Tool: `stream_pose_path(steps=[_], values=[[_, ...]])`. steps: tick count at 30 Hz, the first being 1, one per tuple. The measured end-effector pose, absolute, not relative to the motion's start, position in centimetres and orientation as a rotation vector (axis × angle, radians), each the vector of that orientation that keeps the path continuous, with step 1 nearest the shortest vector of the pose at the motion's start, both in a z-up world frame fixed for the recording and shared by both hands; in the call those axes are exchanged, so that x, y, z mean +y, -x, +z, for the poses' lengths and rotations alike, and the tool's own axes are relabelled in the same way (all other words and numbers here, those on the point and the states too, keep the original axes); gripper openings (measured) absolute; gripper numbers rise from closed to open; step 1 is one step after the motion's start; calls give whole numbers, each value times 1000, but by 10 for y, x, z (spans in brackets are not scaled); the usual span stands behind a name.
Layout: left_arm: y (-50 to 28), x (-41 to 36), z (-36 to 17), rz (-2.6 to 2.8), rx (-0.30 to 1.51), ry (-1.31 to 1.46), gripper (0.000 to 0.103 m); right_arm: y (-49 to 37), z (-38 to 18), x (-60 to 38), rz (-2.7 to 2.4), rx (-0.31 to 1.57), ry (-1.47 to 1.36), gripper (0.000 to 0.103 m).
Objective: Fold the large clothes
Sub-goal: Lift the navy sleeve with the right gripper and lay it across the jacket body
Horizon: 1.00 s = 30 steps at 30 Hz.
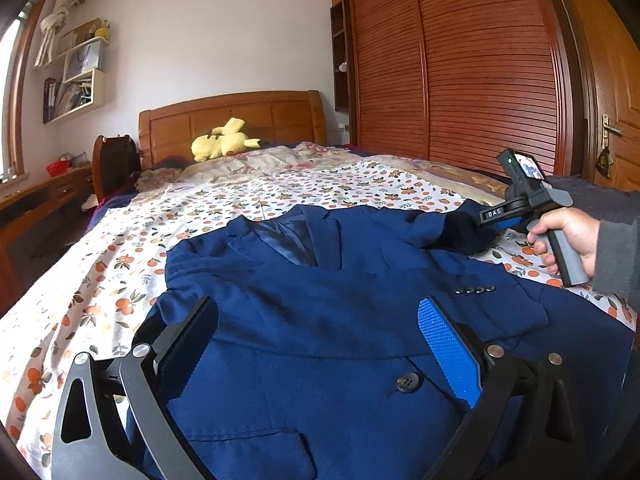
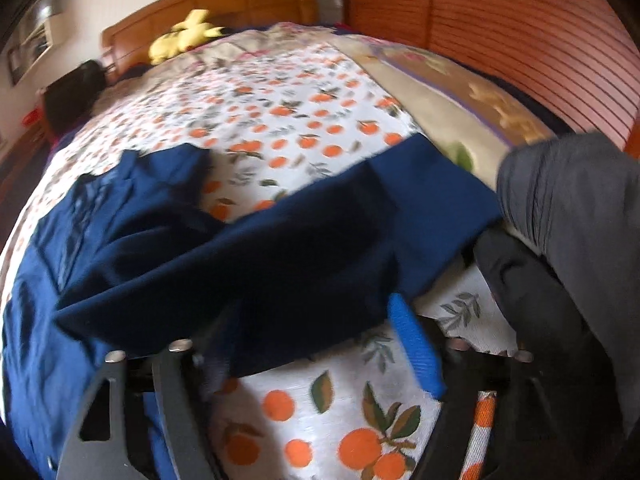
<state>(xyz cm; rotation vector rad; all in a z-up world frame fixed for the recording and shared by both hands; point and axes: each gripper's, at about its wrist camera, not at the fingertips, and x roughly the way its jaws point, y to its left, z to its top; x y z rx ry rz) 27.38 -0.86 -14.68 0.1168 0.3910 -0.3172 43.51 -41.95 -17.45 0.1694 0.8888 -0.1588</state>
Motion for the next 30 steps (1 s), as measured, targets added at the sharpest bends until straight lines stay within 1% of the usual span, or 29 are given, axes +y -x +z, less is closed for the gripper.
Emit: stream_pose_path(steps=[4, 9, 10, 11, 12, 13, 14, 16, 19, 25, 30], values=[[-271, -1, -147, -312, 394, -114, 101, -442, -190, -428, -187, 932, -187, 75], [-268, 10, -147, -306, 399, -105, 101, -447, -195, -437, -182, 943, -257, 76], [-267, 11, -147, -305, 399, -105, 101, -448, -195, -437, -180, 943, -257, 73], [-267, 12, -147, -304, 399, -105, 101, -449, -195, -435, -169, 942, -249, 50], [-267, 12, -147, -303, 399, -105, 101, -450, -195, -432, -144, 940, -229, 33], [-267, 13, -147, -303, 400, -105, 101, -453, -195, -428, -129, 944, -208, 9], [-267, 13, -147, -303, 401, -105, 101, -455, -192, -420, -128, 944, -151, 5], [-267, 12, -147, -305, 409, -109, 101, -456, -180, -406, -126, 910, -54, 3], [-265, 10, -146, -309, 416, -120, 101, -448, -150, -391, -109, 819, -3, 3], [-260, 5, -145, -325, 429, -133, 101, -420, -92, -338, 53, 680, 51, 3], [-254, 2, -144, -316, 426, -160, 101, -391, -65, -287, 208, 625, 93, 3]])
